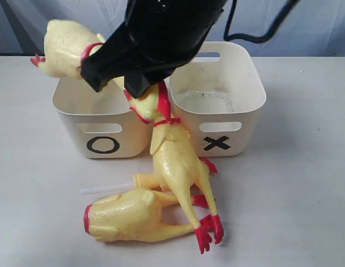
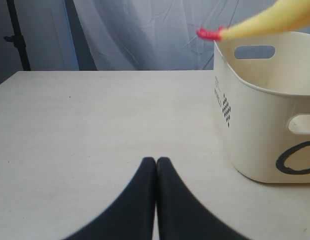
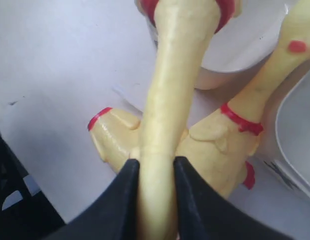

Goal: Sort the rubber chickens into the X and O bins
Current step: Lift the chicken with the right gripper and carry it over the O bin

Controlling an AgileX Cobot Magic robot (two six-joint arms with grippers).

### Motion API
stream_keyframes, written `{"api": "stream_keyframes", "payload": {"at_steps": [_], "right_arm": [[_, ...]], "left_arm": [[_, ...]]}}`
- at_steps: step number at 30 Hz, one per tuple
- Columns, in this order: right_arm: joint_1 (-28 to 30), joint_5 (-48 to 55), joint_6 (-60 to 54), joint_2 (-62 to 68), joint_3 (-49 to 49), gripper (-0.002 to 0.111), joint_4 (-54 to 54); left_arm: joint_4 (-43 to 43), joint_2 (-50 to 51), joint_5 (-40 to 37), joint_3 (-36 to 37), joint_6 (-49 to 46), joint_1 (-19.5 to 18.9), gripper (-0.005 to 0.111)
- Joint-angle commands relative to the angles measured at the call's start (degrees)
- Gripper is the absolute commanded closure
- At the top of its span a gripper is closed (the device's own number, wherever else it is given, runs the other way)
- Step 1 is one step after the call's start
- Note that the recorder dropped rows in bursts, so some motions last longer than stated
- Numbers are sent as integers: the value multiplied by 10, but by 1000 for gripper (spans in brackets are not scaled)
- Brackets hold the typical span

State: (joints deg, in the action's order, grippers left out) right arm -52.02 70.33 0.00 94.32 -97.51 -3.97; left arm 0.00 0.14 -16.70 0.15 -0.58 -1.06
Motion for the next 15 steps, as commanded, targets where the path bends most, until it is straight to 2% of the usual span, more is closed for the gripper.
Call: {"api": "stream_keyframes", "payload": {"at_steps": [1,9,15], "right_arm": [[0,-4,37,53,-68,88,57],[0,-4,62,58,-149,88,117],[0,-4,63,58,-172,88,126]], "left_arm": [[0,-1,4,-2,0,-1,107],[0,-1,4,-2,0,-1,107],[0,-1,4,-2,0,-1,107]]}}
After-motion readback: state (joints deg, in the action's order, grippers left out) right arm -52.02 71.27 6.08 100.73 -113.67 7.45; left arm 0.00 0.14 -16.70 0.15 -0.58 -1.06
